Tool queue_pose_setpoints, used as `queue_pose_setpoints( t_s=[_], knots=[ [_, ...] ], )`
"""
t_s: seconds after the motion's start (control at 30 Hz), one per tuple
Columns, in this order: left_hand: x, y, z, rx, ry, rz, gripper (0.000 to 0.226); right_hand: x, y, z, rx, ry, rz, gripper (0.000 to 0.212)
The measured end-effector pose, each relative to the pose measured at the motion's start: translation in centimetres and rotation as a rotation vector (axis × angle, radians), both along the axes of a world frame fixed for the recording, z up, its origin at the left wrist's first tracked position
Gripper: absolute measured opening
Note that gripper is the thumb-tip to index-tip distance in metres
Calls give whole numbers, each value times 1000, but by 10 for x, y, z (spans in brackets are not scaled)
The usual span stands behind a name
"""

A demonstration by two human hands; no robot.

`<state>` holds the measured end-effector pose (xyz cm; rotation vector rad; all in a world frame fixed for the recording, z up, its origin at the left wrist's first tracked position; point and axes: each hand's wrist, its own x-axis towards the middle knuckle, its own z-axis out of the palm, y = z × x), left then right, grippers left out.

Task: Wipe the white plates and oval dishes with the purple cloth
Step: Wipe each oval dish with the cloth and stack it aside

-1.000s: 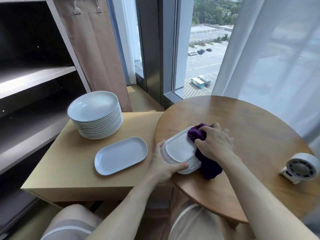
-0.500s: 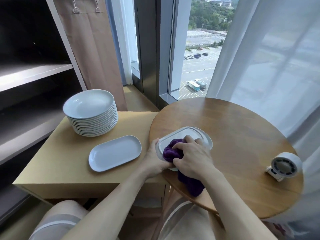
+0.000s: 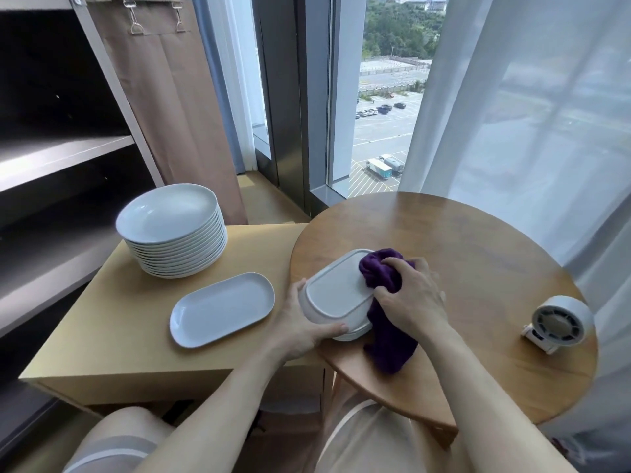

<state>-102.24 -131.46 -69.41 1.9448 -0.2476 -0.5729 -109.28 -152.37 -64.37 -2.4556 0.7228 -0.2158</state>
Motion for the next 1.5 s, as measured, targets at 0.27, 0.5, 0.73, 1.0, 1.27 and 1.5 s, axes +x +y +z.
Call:
queue_pose_setpoints(
  t_s=[0.27,0.5,0.73,1.0,1.27,1.5],
  knots=[
    [-4,-5,6,-56,64,4,152,-12,-8,5,75,101,98,53],
    [-10,-9,21,-80,121,16,130,-20,31,10,-57,117,361,52],
    [-7,-5,17,-127,160,23,91,-22,35,11,-94,126,450,62],
    [-4,-1,14,-201,195,91,47,-22,39,18,-191,149,506,55],
    [-4,11,15,-284,186,107,53,-20,62,22,-340,107,632,53],
    [-13,17,23,-435,178,88,61,-16,86,20,-399,6,655,51]
  ],
)
